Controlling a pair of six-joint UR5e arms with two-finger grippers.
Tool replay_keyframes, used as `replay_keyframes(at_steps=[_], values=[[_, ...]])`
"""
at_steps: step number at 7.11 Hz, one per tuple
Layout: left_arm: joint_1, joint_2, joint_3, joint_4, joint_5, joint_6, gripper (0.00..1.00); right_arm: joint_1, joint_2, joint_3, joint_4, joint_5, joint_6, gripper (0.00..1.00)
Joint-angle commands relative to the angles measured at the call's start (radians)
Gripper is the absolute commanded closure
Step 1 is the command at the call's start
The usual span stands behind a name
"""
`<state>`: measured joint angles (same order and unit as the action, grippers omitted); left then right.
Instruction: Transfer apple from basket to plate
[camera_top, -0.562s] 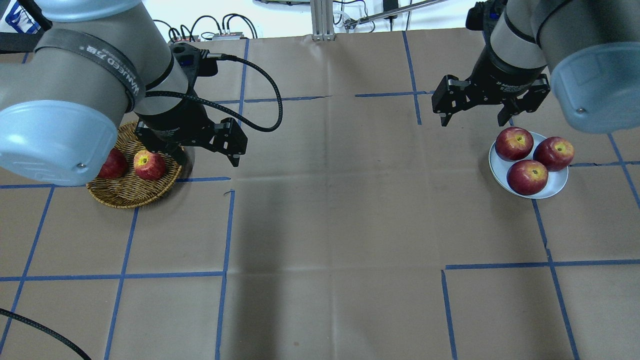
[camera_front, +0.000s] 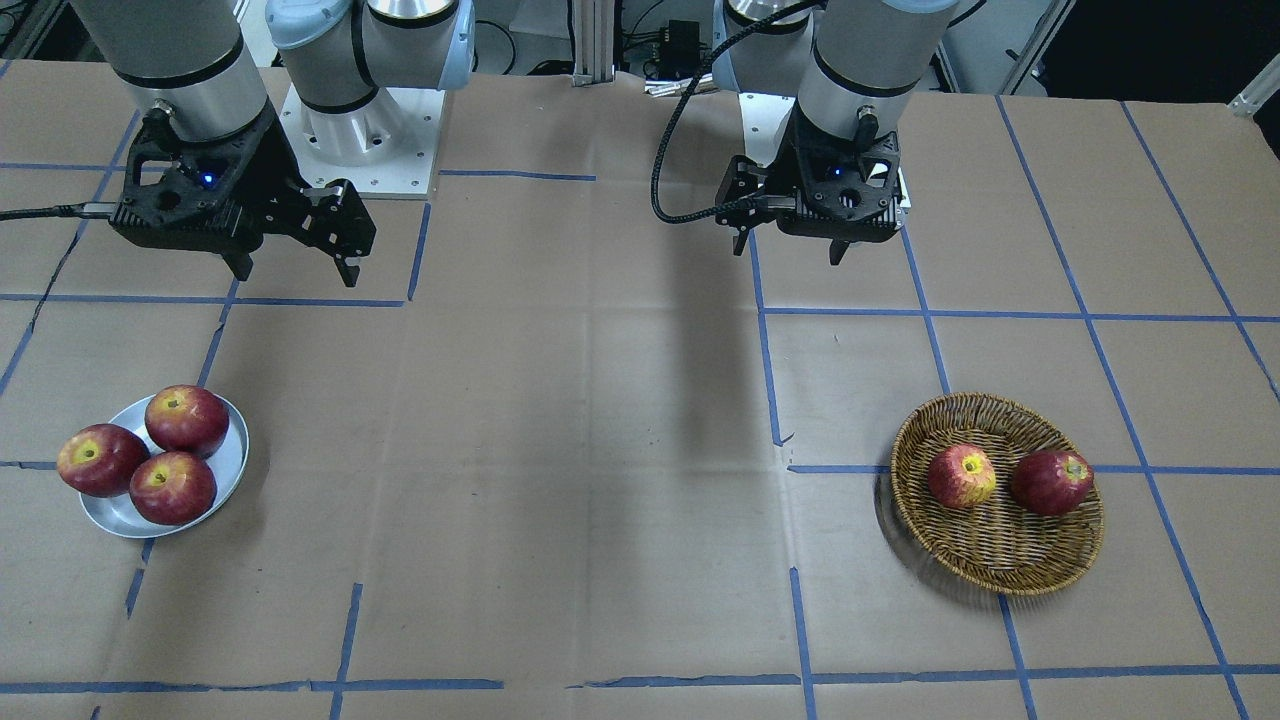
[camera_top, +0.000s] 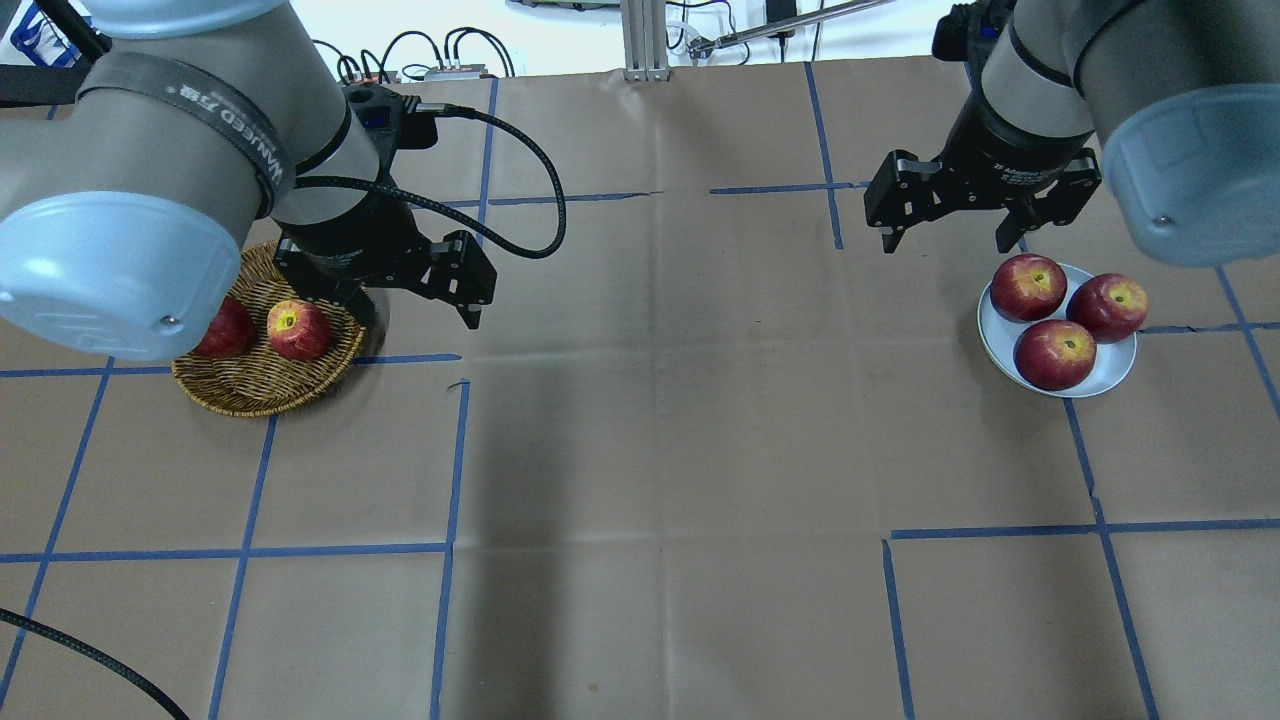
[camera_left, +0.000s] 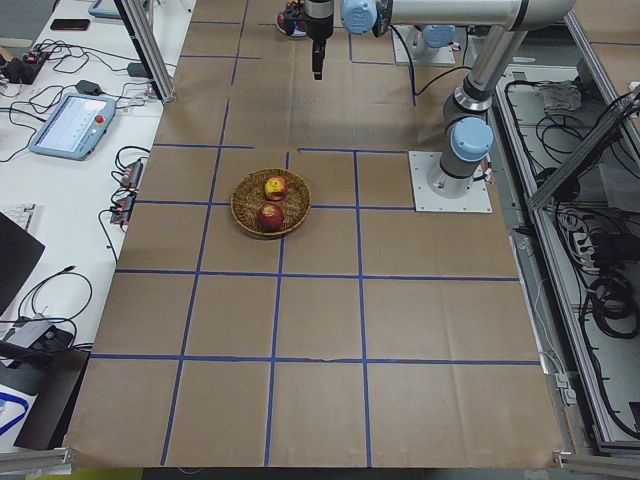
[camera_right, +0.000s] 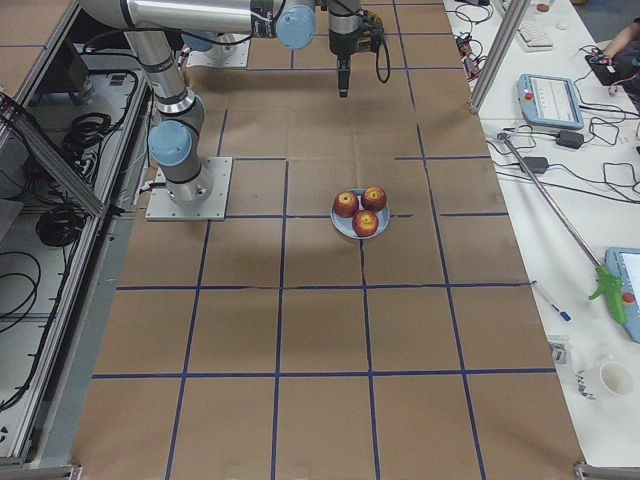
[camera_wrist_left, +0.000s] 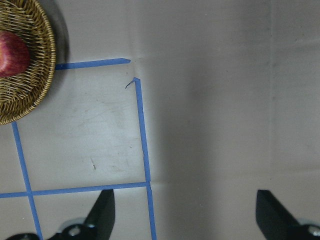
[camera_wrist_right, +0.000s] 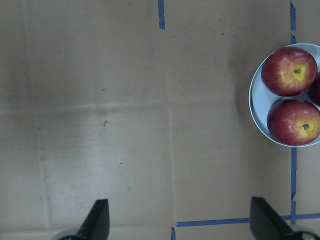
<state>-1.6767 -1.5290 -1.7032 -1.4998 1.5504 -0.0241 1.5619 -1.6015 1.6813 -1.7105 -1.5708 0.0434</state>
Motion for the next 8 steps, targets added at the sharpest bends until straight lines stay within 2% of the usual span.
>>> replay_keyframes(at_steps=[1,6,7,8], values=[[0.0,0.01,-0.004,-0.004,0.002,0.0,0.01,0.0,0.0,0.0,0.002,0.0,0.0,0.0],[0.014,0.012,-0.016,0.004,0.0,0.012,0.01,0.0,0.0,0.0,0.0,0.0,0.0,0.0],[0.055,0.001,-0.019,0.003,0.0,0.03,0.01,0.0,0.0,0.0,0.002,0.0,0.0,0.0],[0.134,-0.002,-0.021,0.004,-0.003,0.185,0.01,0.0,0.0,0.0,0.002,0.0,0.0,0.0]])
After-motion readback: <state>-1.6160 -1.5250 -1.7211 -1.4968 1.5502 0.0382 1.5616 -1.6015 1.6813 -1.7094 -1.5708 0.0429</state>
